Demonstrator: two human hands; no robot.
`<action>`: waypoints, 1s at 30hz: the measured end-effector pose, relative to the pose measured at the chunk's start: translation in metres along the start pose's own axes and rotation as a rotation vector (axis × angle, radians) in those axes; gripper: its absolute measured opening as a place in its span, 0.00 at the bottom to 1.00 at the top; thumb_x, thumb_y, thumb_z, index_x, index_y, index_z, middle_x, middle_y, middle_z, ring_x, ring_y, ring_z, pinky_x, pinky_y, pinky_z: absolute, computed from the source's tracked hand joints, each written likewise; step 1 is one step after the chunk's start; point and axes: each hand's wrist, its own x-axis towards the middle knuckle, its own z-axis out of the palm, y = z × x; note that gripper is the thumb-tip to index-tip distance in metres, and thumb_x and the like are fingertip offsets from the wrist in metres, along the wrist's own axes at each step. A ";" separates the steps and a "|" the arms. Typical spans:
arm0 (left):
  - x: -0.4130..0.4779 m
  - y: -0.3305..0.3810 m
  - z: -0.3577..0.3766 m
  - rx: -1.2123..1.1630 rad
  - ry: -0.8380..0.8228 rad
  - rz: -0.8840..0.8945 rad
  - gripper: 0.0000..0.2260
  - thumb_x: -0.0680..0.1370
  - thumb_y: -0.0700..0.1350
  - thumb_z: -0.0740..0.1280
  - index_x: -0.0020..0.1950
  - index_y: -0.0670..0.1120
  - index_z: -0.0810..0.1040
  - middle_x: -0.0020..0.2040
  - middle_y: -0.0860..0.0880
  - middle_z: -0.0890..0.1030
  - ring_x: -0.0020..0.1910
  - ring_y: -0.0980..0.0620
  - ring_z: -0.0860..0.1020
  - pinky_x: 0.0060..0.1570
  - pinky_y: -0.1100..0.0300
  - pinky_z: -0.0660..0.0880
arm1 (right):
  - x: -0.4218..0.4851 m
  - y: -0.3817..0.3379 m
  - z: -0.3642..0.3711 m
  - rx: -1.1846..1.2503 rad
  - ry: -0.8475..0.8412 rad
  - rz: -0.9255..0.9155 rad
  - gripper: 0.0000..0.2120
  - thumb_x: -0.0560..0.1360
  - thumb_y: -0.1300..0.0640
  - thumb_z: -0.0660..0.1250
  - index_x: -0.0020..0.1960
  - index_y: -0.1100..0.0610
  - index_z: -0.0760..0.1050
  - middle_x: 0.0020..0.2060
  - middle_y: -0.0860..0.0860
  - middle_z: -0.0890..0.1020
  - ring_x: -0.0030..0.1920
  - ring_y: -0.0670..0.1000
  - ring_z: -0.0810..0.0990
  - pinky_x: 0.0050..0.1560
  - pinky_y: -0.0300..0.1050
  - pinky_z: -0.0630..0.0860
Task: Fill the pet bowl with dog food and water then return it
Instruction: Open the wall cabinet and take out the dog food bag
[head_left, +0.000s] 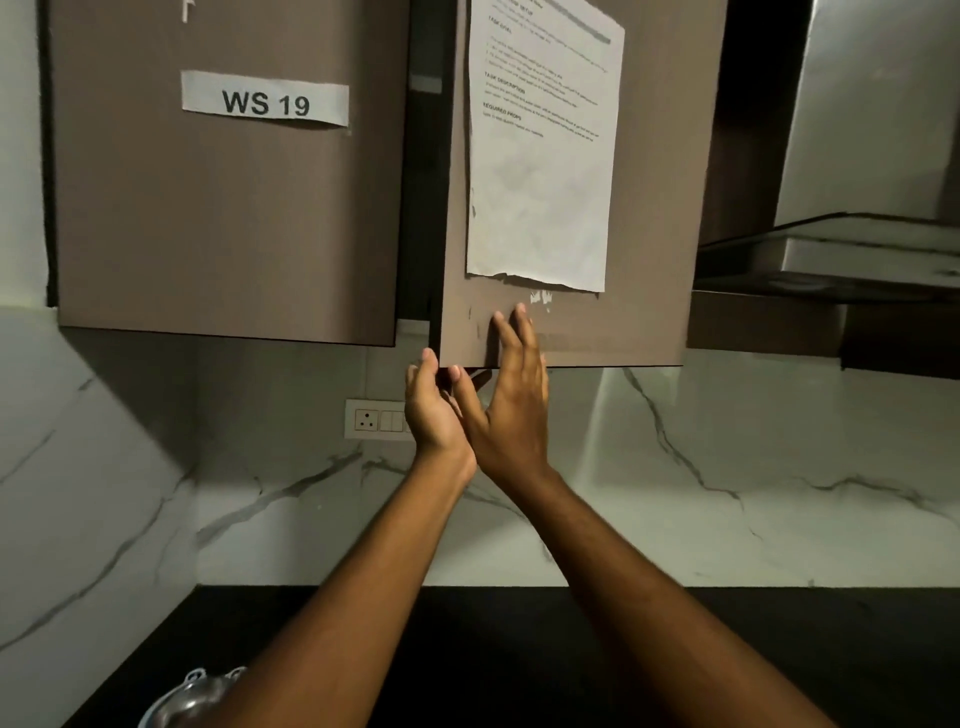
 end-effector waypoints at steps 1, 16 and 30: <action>-0.016 0.000 0.006 0.019 -0.019 0.045 0.11 0.83 0.48 0.61 0.41 0.48 0.72 0.42 0.51 0.74 0.43 0.56 0.75 0.46 0.62 0.74 | -0.003 -0.002 -0.016 0.028 -0.006 -0.008 0.33 0.80 0.41 0.60 0.80 0.53 0.58 0.81 0.50 0.55 0.81 0.49 0.53 0.76 0.64 0.59; -0.193 -0.053 0.100 0.507 -0.519 0.436 0.07 0.77 0.47 0.69 0.51 0.46 0.75 0.45 0.53 0.80 0.46 0.59 0.79 0.48 0.67 0.76 | -0.041 -0.004 -0.237 0.465 0.316 0.086 0.18 0.83 0.57 0.54 0.71 0.61 0.70 0.65 0.50 0.78 0.66 0.45 0.77 0.65 0.46 0.77; -0.242 -0.121 0.191 0.699 -0.701 0.452 0.10 0.73 0.47 0.76 0.50 0.47 0.79 0.50 0.52 0.82 0.52 0.57 0.79 0.54 0.49 0.81 | -0.051 0.055 -0.349 0.303 0.535 0.307 0.25 0.82 0.53 0.52 0.76 0.62 0.64 0.68 0.53 0.74 0.69 0.53 0.75 0.67 0.41 0.74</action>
